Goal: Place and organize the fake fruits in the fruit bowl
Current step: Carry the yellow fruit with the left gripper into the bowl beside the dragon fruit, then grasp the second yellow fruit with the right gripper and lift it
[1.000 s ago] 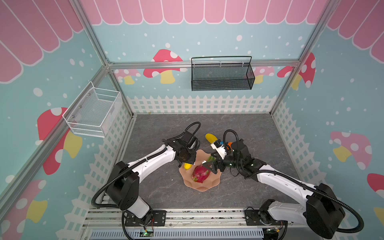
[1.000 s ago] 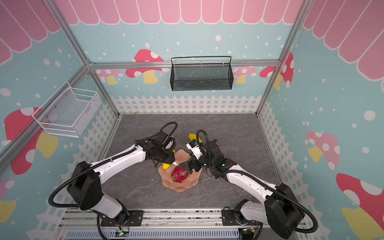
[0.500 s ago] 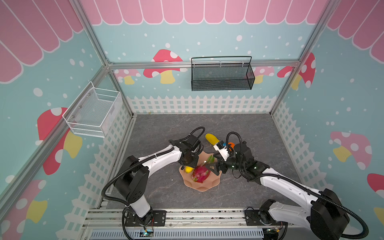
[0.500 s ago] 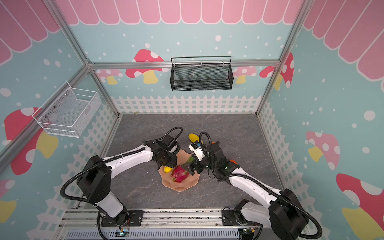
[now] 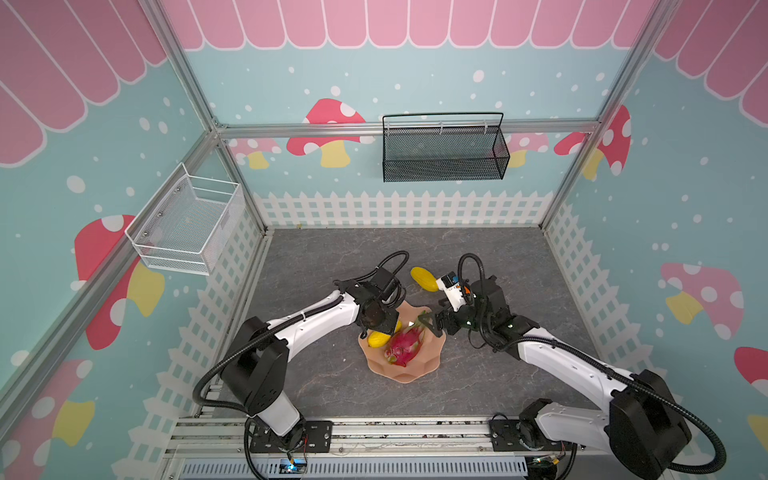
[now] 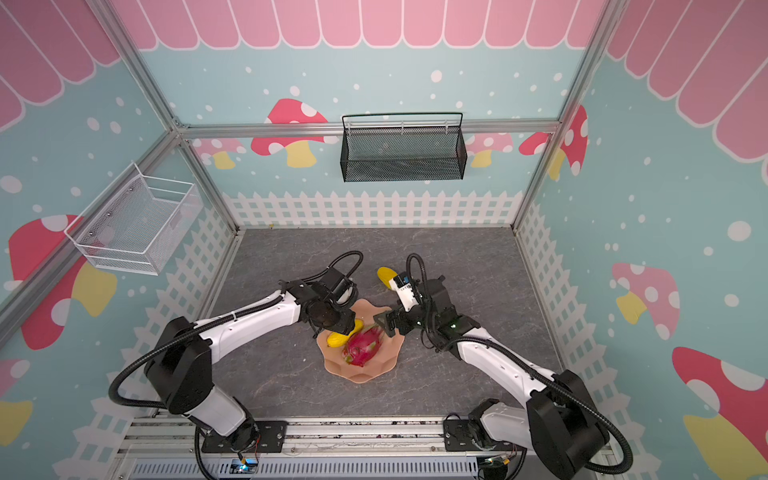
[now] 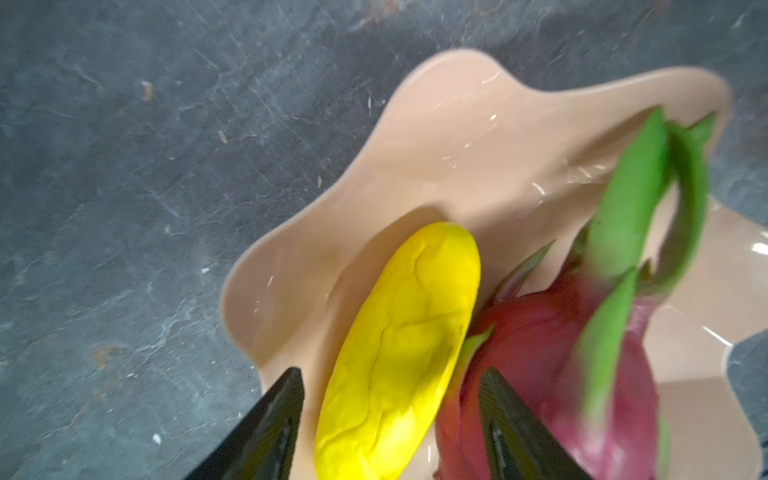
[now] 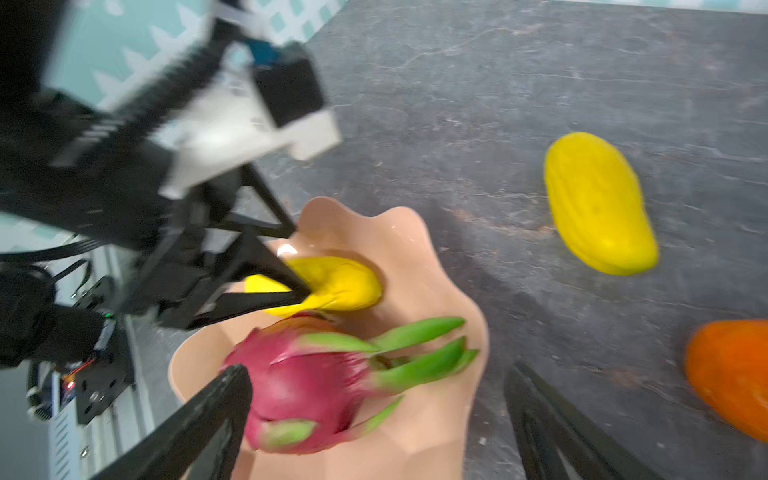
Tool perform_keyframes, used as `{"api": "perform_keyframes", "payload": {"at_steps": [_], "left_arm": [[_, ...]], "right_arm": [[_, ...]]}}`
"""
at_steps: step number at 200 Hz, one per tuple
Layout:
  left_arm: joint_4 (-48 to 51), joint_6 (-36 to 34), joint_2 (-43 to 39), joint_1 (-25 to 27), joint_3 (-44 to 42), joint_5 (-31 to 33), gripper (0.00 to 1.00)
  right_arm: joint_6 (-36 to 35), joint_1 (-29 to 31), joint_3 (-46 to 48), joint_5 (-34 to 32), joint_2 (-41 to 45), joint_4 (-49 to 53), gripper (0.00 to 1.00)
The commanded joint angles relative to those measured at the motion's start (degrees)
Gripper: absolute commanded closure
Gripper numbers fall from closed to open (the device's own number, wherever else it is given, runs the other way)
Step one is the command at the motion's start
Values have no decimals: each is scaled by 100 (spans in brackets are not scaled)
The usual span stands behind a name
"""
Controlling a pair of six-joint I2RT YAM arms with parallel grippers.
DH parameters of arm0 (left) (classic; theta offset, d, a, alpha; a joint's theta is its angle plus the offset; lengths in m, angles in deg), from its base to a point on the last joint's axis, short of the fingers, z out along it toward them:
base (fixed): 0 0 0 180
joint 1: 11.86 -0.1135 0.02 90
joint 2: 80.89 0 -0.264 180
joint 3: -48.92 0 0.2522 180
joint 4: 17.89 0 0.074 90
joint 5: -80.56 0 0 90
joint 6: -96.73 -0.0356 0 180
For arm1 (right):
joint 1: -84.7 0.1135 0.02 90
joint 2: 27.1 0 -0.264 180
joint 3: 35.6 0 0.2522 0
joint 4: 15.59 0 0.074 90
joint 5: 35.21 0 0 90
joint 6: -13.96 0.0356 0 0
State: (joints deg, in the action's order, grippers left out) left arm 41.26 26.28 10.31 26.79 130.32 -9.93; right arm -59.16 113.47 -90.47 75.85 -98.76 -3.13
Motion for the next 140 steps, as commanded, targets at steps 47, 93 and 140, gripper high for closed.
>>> {"api": "perform_keyframes", "payload": {"at_steps": [47,93,140], "left_arm": [[-563,22,-1506,-326,-328,-69,0],[-777,67,-2023,-552,-611,-855,0],[-854,84,-2169,-646,-826,-891,0]], "right_arm": [[-1250,-619,-2137,-594,-2300,458,7],[-1796,-663,-3499,-647,-3763,997,16],[-1907,-663,-3959,-548,-4514,1195,26]]}}
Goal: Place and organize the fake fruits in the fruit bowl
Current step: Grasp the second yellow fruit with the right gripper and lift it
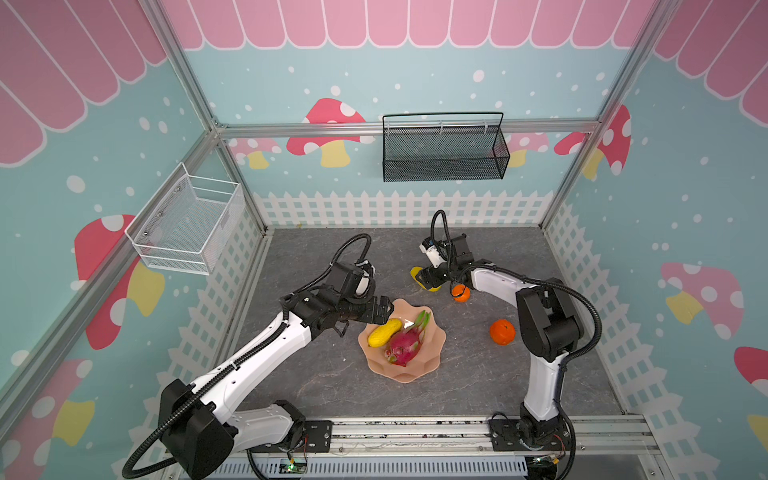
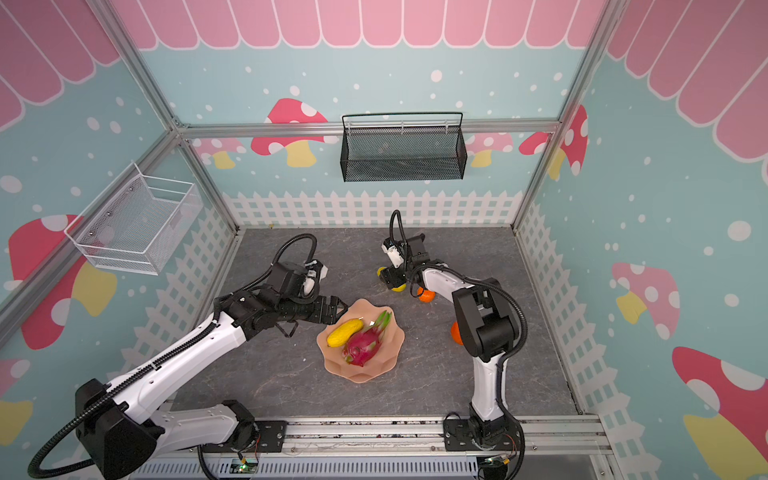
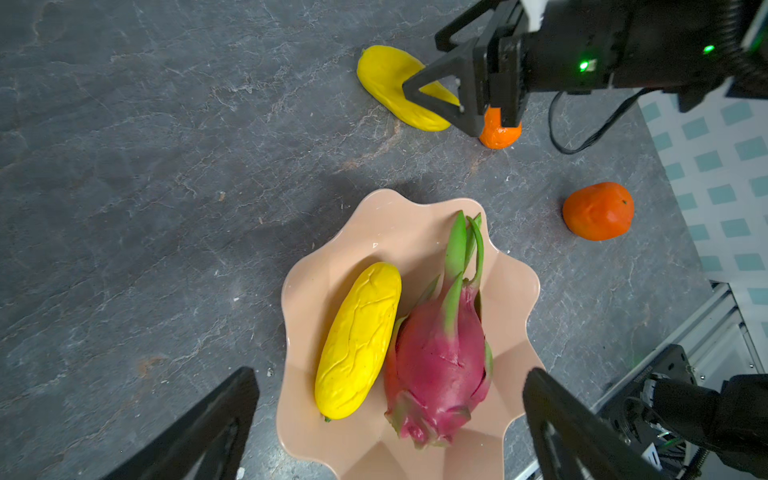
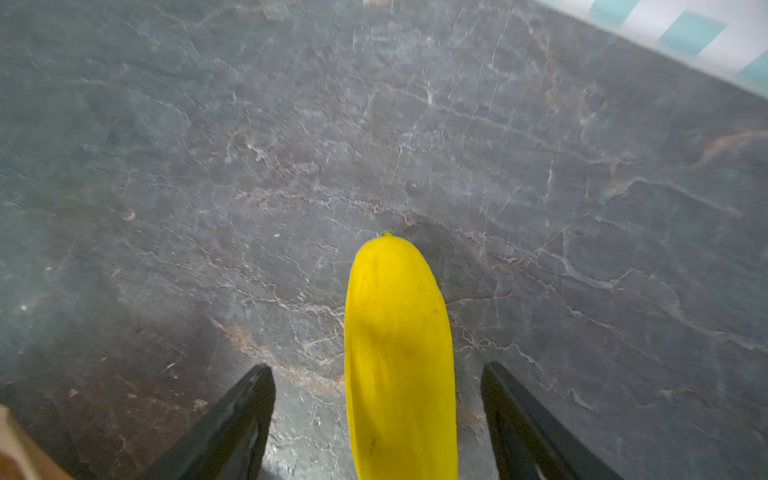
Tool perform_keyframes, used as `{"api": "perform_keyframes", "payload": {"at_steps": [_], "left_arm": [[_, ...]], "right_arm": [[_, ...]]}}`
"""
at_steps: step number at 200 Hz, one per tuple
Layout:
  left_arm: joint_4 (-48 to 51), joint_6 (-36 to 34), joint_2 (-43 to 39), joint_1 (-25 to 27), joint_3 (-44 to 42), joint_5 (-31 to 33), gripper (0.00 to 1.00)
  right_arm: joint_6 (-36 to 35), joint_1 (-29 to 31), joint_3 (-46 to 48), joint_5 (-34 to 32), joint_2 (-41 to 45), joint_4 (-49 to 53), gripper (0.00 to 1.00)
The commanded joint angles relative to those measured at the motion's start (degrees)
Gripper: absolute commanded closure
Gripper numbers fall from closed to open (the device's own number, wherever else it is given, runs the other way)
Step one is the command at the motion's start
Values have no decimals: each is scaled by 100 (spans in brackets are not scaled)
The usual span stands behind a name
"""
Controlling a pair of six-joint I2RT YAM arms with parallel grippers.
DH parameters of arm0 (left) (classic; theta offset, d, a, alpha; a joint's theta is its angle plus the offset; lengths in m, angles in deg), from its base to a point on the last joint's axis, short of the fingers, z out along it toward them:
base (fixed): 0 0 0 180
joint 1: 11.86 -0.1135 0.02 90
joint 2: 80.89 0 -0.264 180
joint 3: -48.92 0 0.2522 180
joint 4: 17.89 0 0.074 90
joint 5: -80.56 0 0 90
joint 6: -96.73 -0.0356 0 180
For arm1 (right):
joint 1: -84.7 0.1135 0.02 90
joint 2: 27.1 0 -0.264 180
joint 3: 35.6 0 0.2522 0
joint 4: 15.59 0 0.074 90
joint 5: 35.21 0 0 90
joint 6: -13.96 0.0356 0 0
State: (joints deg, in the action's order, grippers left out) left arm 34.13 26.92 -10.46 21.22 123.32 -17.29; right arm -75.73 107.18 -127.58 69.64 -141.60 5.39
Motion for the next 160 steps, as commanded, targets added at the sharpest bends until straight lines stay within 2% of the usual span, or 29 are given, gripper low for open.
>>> {"api": "perform_keyframes", "payload": {"at_steps": [1,31,56,97,128,160], "left_arm": [[-143,21,-92,-94,-125,-155,0],[-187,43,-74,-164,-201,-190,0],[-209,48,-91,-179,-259,-191,0],[-252,80,-109,-220,-329,-197,0],[-247,91,-195,-236,-351,-241,0],[-226,98,-258,-263,-417,-376,0]], "right_arm": [[-251,-33,-256,76,-244,346,26],[-235,-32,-372,115,-468,455,34],[-242,-33,-344,92,-499,468,52],[-276,-34,-243,83,-402,503,61],[-130,-34,423,304,511,223,62],[120,-24,1620,538,2017,89,62]]}}
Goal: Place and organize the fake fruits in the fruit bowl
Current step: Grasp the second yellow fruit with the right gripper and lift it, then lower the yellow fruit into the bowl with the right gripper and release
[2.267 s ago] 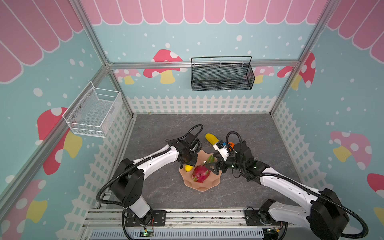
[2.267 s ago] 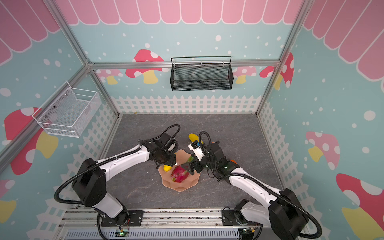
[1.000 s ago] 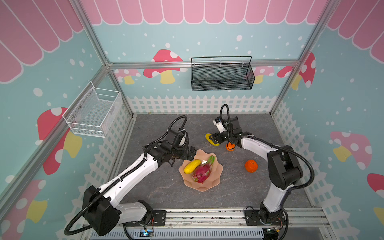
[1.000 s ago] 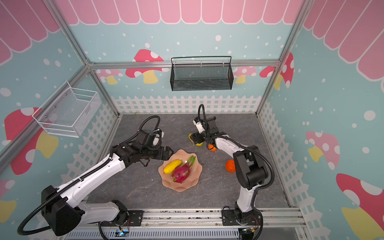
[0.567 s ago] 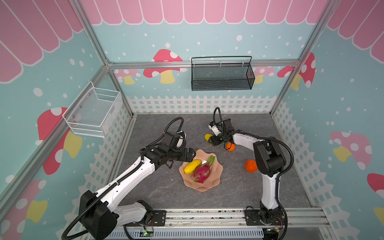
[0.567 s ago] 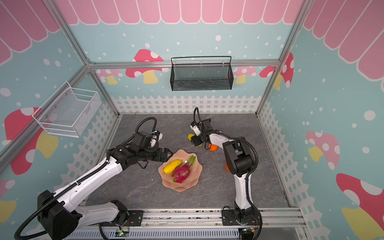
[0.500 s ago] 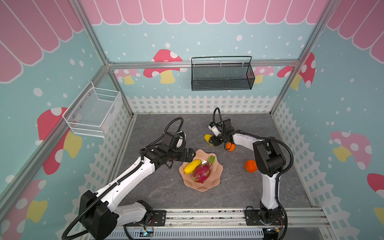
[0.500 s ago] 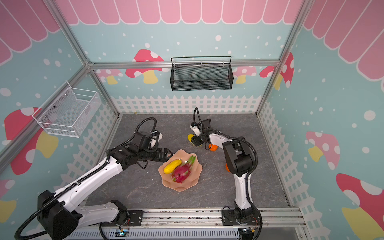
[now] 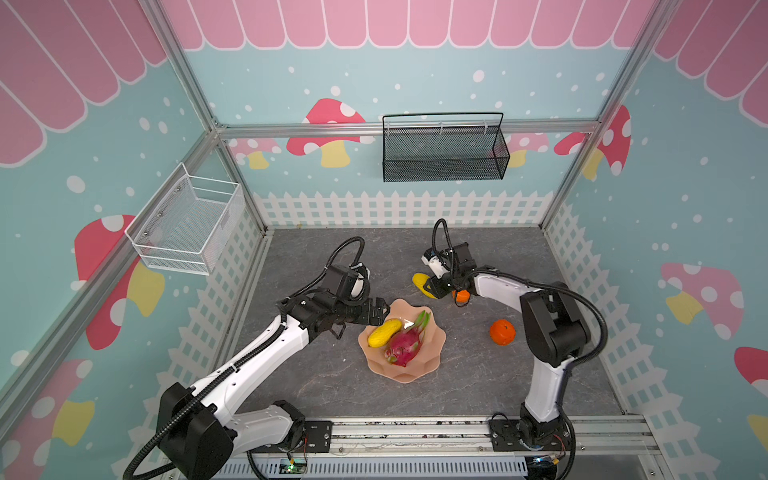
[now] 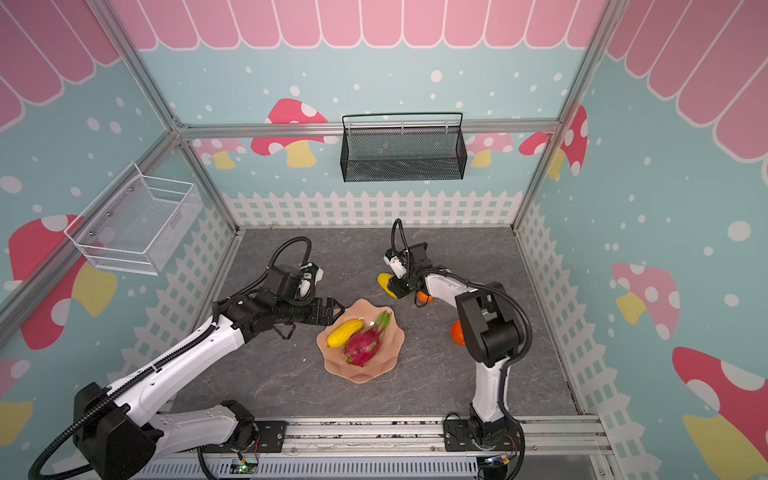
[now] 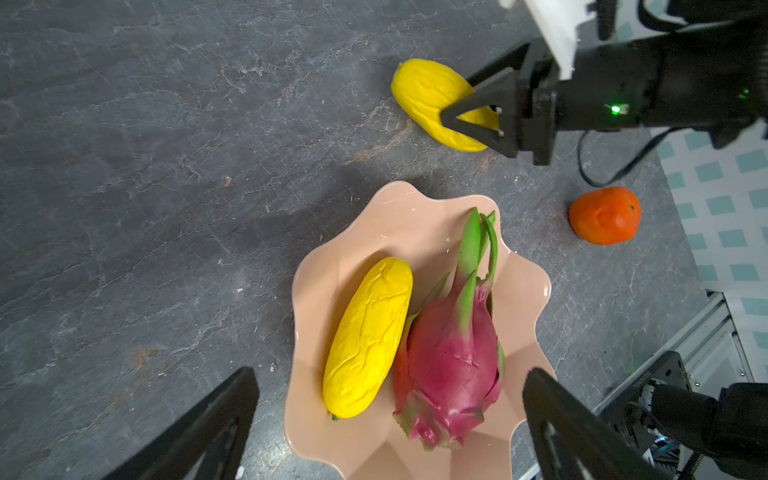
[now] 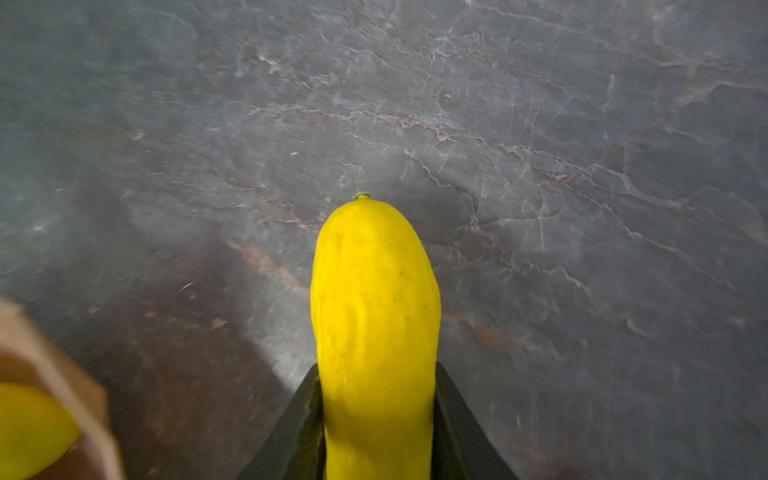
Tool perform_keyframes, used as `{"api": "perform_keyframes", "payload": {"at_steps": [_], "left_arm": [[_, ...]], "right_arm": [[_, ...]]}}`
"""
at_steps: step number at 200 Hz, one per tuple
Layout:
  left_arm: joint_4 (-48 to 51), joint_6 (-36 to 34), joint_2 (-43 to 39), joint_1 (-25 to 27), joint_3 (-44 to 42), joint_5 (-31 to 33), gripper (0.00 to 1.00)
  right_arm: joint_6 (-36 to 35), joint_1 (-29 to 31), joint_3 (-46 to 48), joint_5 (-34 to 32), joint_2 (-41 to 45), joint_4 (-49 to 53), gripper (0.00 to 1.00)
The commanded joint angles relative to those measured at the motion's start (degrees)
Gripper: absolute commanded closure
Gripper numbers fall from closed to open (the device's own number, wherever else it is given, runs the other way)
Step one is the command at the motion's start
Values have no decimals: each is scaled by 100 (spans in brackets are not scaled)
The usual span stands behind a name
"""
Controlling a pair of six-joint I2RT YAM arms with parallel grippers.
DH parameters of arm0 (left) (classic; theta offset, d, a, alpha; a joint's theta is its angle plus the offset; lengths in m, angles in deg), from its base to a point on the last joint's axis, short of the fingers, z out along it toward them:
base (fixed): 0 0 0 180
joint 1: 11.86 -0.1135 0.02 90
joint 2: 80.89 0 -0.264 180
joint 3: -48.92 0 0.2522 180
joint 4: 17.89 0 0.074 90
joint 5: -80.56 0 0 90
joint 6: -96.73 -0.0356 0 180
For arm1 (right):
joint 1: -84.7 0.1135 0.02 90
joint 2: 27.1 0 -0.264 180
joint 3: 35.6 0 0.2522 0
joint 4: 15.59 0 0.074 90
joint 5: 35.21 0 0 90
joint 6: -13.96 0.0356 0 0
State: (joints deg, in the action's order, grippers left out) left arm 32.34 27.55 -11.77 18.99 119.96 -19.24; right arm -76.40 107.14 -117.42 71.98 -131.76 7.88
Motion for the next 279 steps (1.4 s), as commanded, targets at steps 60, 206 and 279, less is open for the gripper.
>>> {"api": "perform_keyframes", "payload": {"at_steps": [60,206,279], "left_arm": [[-43,-59,-9,-64,-60,-524,0],[-17,-171,-118,-63,-151,-598,0],[-17,-175,-145,-86,-191,-513,0]], "right_arm": [[1291,616,2488,503,3311,49,61],[4757,1700,3343,-1478,4710,603,61],[7120,2650,3926,-2554,5022,101,61]]}}
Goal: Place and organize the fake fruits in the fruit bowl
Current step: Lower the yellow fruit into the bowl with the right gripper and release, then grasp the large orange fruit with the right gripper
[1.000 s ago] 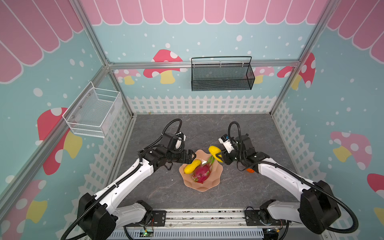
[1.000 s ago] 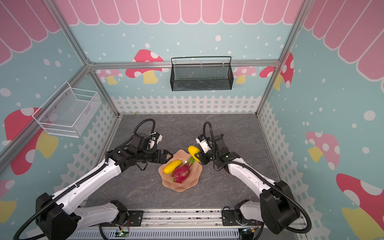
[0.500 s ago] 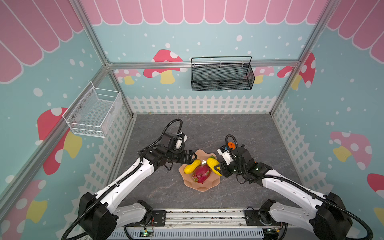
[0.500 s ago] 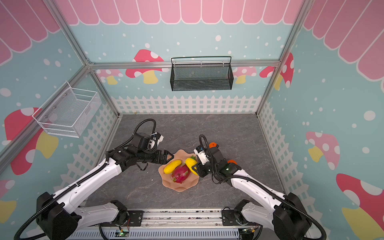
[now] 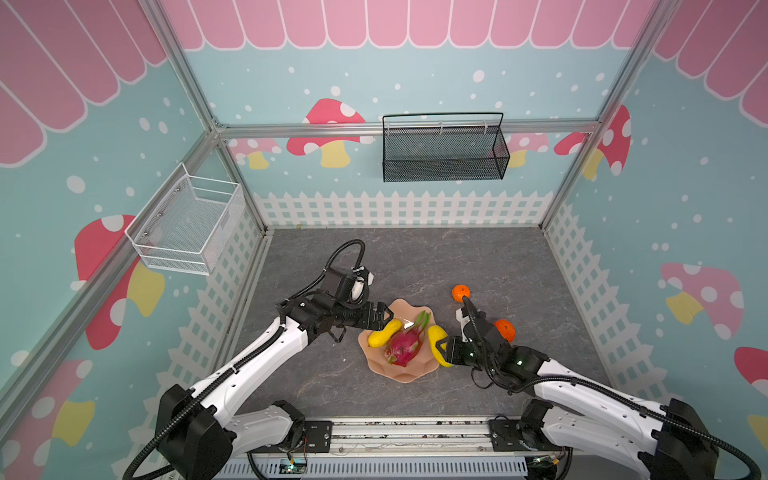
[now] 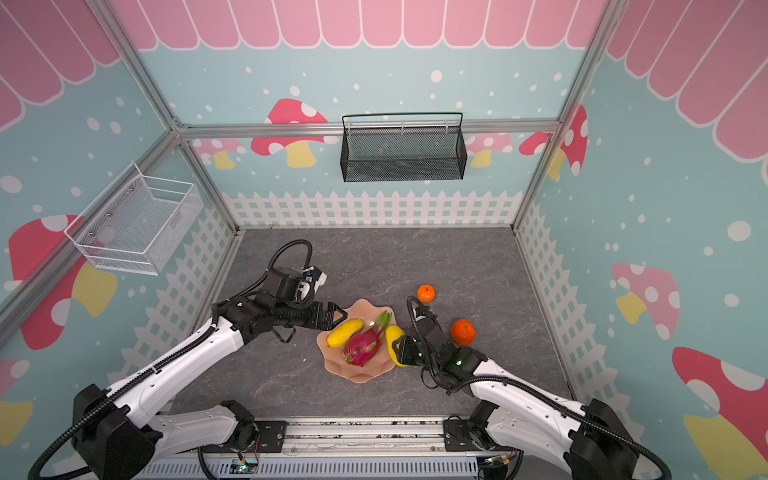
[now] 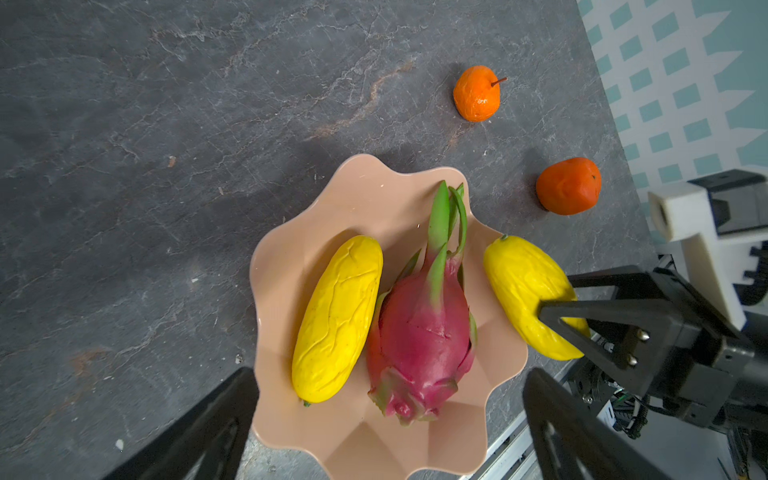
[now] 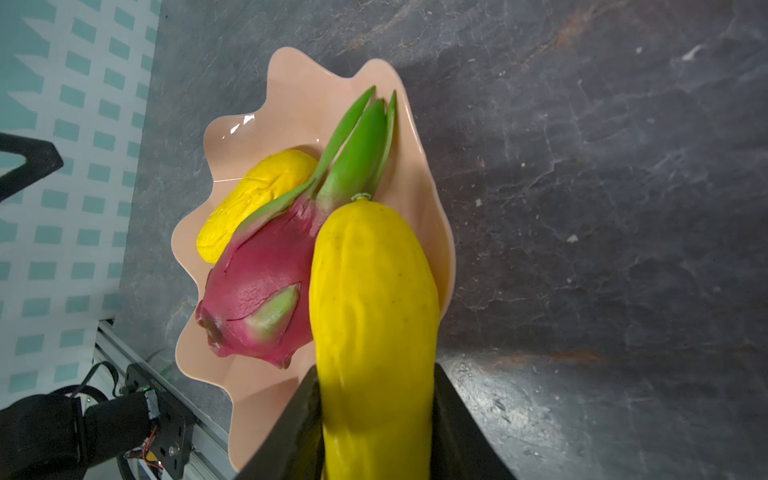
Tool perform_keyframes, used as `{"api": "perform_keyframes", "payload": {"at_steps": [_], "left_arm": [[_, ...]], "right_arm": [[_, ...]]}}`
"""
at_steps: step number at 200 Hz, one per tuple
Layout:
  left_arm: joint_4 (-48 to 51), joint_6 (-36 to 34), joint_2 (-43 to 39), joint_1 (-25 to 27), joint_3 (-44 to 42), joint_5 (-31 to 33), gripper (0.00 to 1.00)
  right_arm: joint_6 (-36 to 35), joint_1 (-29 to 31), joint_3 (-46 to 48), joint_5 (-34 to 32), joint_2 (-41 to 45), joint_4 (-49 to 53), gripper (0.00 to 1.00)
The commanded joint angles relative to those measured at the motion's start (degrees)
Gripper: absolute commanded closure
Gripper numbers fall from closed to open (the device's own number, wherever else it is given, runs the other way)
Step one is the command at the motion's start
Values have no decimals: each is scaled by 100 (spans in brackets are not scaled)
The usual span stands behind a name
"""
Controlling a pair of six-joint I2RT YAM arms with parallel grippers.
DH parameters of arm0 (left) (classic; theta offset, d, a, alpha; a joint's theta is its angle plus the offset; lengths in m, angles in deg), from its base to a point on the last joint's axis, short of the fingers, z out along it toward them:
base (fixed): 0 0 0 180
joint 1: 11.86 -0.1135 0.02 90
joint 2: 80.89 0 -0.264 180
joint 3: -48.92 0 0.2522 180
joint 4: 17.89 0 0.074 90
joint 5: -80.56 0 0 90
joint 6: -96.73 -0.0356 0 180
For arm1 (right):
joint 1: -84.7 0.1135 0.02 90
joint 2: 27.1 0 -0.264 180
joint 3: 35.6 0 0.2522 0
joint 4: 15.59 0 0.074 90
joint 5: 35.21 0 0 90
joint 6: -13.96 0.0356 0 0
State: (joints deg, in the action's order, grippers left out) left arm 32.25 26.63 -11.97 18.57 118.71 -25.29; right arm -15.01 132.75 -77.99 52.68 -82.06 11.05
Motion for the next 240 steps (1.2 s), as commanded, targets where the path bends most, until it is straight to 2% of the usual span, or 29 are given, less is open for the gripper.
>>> {"api": "perform_keyframes", "payload": {"at_steps": [1,70,94,118,141,170,193,205,211,227,240], "left_arm": [[-8,-78,-125,-41,-66,92,0],[-9,-73,-112,-38,-84,77,0],[-8,-82,-99,-38,-75,66,0],[-8,-82,-83,-38,-69,55,0],[-8,-86,-55,-38,-65,27,0],[-8,-90,-59,-42,-66,2,0],[-65,-136,-85,-25,-40,-372,0],[-181,-128,-114,49,-48,-607,0],[-251,-124,-125,138,-57,-679,0],[-490,-103,-114,477,-75,-721,0],[-624,-85,-34,819,-42,-581,0]], "right_arm": [[985,89,-23,-633,49,-225,61],[939,103,-196,-575,-548,-527,57],[865,99,-302,-469,-738,-615,49],[766,108,-398,-396,-815,-625,35],[706,116,-455,-454,-757,-563,29],[490,114,-640,-762,-534,-154,26],[223,59,-925,-1631,-158,872,19],[95,-216,-1040,-1911,72,1486,18],[40,-501,-1103,-1922,155,1808,13],[-573,-1502,-1159,-1488,338,2248,9],[-916,-2083,-1246,-1246,301,2519,6]]}}
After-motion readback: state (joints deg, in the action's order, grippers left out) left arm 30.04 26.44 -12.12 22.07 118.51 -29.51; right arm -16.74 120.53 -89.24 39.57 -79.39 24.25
